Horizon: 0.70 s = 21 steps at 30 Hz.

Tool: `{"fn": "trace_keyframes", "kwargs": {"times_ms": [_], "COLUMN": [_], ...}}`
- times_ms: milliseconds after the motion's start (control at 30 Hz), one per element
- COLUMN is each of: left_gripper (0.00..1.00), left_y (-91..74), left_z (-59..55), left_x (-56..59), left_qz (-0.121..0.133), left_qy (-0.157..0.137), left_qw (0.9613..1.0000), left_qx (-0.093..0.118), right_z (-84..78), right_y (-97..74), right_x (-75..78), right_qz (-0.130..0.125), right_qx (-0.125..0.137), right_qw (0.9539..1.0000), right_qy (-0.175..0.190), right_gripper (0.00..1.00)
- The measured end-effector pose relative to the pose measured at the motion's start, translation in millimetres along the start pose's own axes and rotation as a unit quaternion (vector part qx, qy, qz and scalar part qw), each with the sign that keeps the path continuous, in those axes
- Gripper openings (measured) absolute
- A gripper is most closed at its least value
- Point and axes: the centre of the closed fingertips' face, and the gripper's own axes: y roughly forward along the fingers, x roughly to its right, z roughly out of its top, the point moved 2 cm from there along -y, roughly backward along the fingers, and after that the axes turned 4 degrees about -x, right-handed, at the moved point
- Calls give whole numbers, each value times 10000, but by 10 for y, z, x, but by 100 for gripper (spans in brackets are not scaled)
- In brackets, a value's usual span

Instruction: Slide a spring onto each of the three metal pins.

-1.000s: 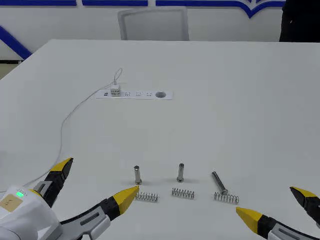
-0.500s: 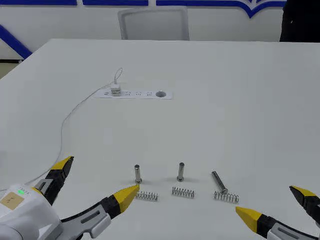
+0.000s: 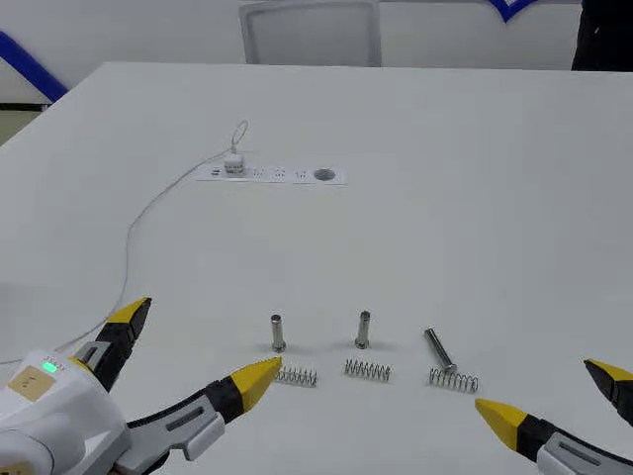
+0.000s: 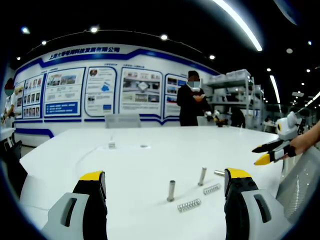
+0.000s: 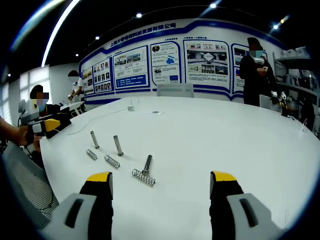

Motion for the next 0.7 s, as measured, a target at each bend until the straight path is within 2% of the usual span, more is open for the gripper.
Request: {"fn": "trace_keyframes", "kwargs": {"times_ms": [167, 267, 367, 500, 700], "left_gripper": [100, 100, 100, 100, 100], "left_y": [3, 2, 9, 24, 22], "left_z": [-25, -19, -26, -55, -70], "left_x": [-16, 2, 22, 47, 46], "left_qz": [13, -17, -63, -119, -130], "left_qy": [-21, -31, 5, 50, 33], "left_qw": [10000, 10000, 10000, 9999, 9998], "left_qx": [-57, -36, -53, -111, -158], "right_z": [-32, -34, -61, -100, -93], "right_y": [17, 14, 22, 37, 58], "right_x": [-15, 7, 5, -24, -58], "right_qz": [48, -23, 16, 75, 191], "right_qx": [-94, -135, -182, -292, -278], "right_qw": [9999, 9998, 9998, 9995, 9994], "right_qy": [-8, -111, 18, -5, 107], "right_gripper": [79, 76, 75, 74, 69]}}
